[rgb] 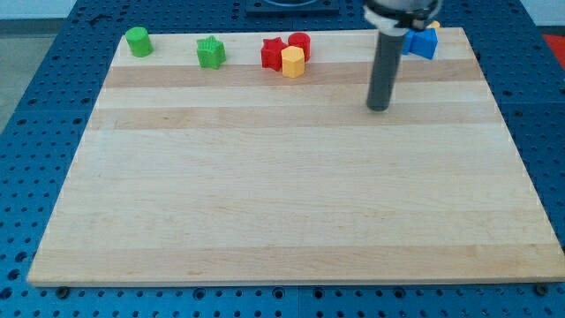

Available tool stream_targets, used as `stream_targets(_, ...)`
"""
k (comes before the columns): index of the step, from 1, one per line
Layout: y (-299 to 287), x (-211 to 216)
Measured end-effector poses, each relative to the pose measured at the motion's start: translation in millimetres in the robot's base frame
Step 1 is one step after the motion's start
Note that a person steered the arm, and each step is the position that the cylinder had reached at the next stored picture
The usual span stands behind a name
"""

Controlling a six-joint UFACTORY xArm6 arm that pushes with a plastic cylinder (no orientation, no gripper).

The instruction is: Move your arm towards top right

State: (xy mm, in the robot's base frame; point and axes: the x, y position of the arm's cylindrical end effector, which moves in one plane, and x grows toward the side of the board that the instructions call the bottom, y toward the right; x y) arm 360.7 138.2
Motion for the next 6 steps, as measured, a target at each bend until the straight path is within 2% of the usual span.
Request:
stream_targets(1,13.5,-7.8)
stream_targets(2,56.8,-10.7)
stream_targets(4,112.0,-45.0)
stream_targets(6,136.5,-127.3)
